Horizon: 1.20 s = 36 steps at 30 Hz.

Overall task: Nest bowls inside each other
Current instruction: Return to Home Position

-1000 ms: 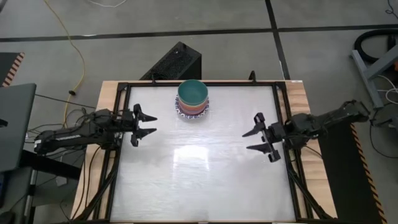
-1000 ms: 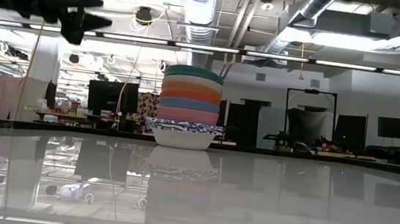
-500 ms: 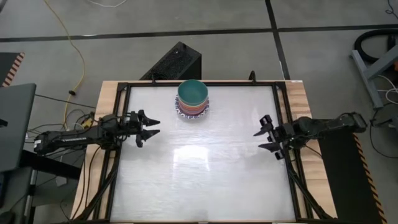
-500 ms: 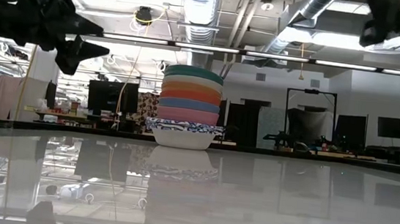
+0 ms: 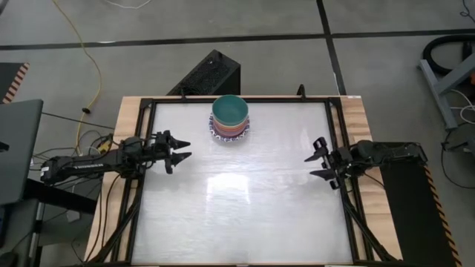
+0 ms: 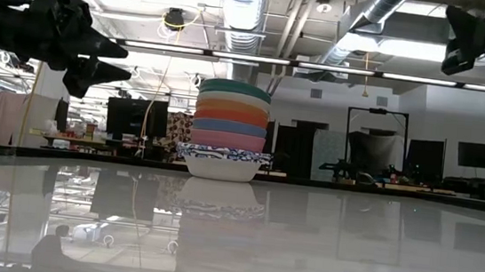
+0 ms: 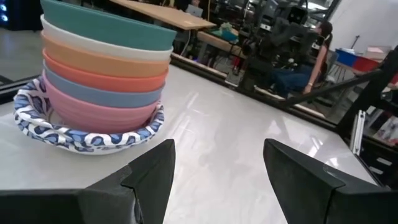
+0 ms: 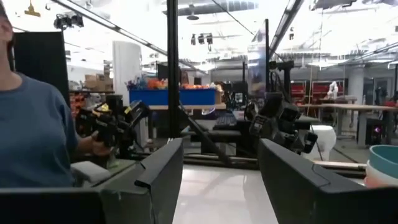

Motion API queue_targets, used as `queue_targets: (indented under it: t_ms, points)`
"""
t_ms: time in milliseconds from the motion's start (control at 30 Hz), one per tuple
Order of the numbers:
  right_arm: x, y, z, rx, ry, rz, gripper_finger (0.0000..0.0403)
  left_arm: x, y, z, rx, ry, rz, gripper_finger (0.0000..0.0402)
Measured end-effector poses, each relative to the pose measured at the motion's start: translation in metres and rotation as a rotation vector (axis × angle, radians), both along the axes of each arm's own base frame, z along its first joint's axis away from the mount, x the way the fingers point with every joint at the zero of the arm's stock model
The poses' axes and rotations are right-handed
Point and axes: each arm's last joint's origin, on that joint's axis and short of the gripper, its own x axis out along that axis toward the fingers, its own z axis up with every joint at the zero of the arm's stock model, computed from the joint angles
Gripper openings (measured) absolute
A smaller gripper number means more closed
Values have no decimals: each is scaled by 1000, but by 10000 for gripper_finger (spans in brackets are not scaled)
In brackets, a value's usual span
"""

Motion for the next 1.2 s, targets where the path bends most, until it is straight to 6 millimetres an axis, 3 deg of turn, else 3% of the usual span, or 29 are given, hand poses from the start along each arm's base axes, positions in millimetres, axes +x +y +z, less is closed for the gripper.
queue_targets:
  t_ms: [1200]
  points:
    - [1,0,-6,-14,58,-7,230,0,1,-4,14,49,53,235]
